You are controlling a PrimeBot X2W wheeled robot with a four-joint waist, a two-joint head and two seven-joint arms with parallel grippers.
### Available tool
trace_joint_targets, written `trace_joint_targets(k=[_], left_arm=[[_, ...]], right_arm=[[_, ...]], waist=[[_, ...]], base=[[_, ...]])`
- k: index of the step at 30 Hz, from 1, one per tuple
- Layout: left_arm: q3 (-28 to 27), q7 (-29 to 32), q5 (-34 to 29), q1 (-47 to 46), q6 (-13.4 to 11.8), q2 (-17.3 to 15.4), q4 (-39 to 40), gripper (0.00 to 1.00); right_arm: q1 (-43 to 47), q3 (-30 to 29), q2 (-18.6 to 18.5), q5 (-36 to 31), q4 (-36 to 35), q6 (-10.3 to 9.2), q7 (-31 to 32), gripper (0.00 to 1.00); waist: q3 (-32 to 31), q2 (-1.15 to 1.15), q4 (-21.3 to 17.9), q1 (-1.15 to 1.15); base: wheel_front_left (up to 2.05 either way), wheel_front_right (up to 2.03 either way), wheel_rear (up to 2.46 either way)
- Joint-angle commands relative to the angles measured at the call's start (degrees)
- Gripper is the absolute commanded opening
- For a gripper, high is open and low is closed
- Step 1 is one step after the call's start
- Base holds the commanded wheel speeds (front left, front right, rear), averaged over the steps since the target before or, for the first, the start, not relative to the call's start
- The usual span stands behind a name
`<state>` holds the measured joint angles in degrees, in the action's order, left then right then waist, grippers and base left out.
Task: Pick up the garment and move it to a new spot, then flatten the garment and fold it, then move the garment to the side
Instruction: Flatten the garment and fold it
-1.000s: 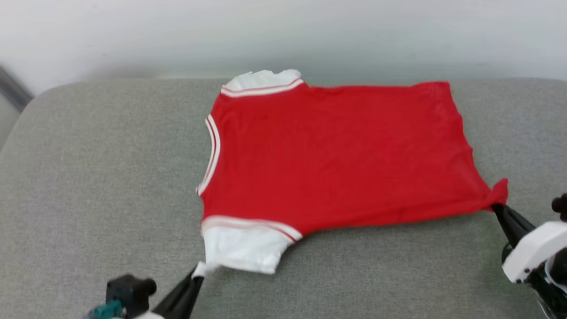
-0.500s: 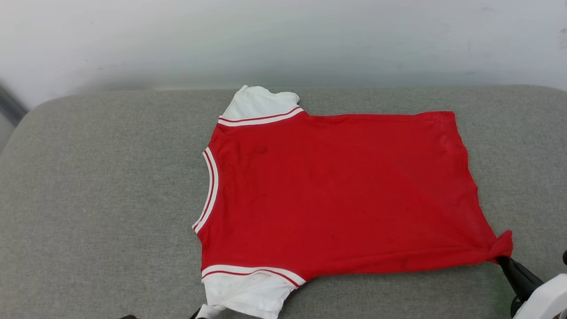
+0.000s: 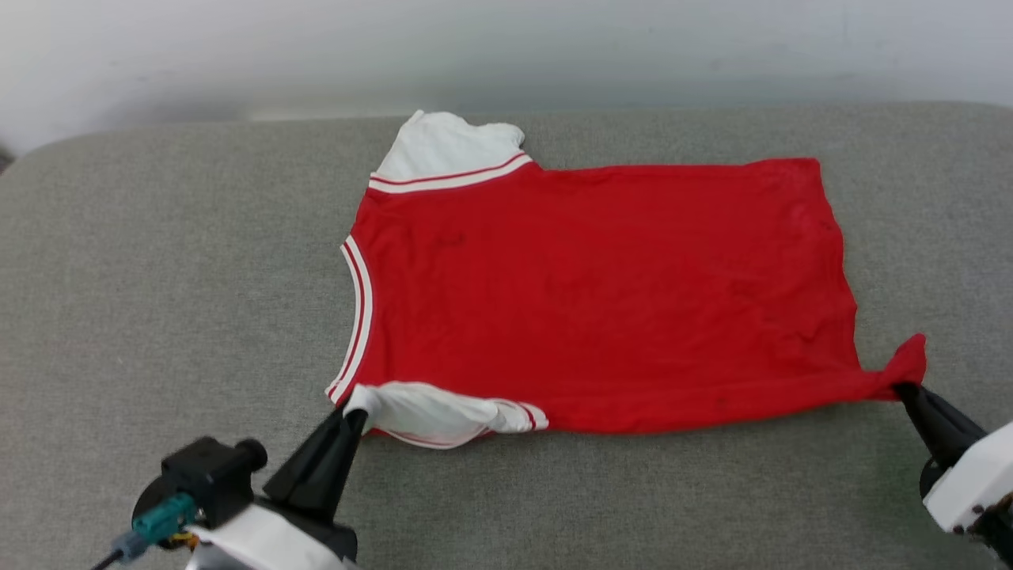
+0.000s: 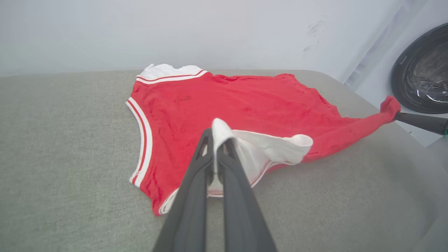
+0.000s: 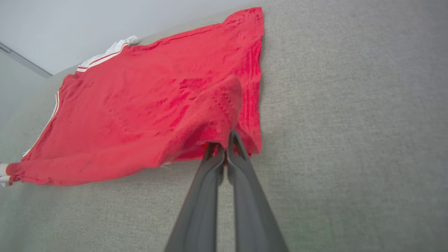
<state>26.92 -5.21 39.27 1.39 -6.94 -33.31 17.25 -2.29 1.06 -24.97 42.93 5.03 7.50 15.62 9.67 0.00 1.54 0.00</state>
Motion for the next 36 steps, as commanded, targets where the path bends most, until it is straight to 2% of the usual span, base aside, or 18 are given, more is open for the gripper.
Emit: trace_joint_targets(k=[1,5,12,18,25,26,27,28,34,35,36], left_arm=[[-0.5,0.0,-0.3,-1.6,0.2,0.4,-0.2,0.0],[-1.4,0.6,-0.3,-7.6,0.9,1.0,-1.9,0.0],[-2.2,2.0,-0.8,-16.3,2.4,1.3,-7.8,0.0],[-0.7,2.4,-2.5,-21.1,3.5,2.3,-15.1,0.0],[0.8,1.8,-4.1,-24.1,3.0,4.3,-22.6,0.0],[0.9,1.5,-4.0,-24.4,3.2,4.6,-23.5,0.0],[1.4,1.5,-4.5,-24.4,2.4,5.2,-26.1,0.84],[1.7,1.4,-4.9,-24.4,2.3,5.3,-26.9,1.0],[0.5,-0.7,-3.5,-21.8,0.4,6.8,-27.7,1.0],[0.9,-0.6,-4.6,-20.0,-1.3,5.9,-26.6,1.0],[1.2,-0.1,-4.8,-19.2,-1.8,5.8,-26.0,1.0]], right_arm=[[-1.4,-0.4,0.6,-0.5,-0.3,-0.02,0.5,0.0],[-5.6,-1.8,1.3,-2.9,-0.8,-0.02,3.8,0.0],[-13.1,-0.6,2.1,-7.0,1.5,-0.02,8.2,0.0],[-17.3,1.6,2.5,-10.5,5.1,-0.02,9.6,0.0],[-19.6,3.2,2.2,-13.4,8.9,-0.03,9.8,0.0],[-19.9,3.5,2.0,-14.1,9.2,-0.03,9.4,0.35],[-20.2,3.3,3.3,-13.7,10.3,-0.03,9.4,1.0],[-20.4,3.7,3.0,-14.3,10.4,-0.05,8.9,1.0],[-19.4,6.3,2.5,-16.1,9.7,-0.02,8.0,1.0],[-18.1,6.8,2.5,-16.2,9.0,-0.03,9.2,1.0],[-17.7,6.8,2.3,-16.7,8.8,-0.03,9.7,1.0]], waist=[[2.0,0.0,0.1,0.0],[6.0,0.0,0.0,0.0],[11.2,0.0,-0.4,0.0],[13.0,0.0,-0.2,0.0],[13.2,0.0,0.1,0.0],[12.9,0.0,0.2,0.0],[11.9,0.0,0.2,0.0],[11.6,0.0,0.2,0.0],[8.1,0.0,0.0,0.0],[6.2,0.0,-0.2,0.0],[5.7,0.0,-0.2,0.0]], base=[[0.0,0.0,0.0],[0.0,0.0,0.0],[0.0,0.0,0.0],[0.0,0.0,0.0],[0.0,0.0,0.0],[0.0,0.0,0.0],[0.0,0.0,0.0],[0.0,0.0,0.0],[0.0,0.0,0.0],[0.0,0.0,0.0],[0.0,0.0,0.0]])
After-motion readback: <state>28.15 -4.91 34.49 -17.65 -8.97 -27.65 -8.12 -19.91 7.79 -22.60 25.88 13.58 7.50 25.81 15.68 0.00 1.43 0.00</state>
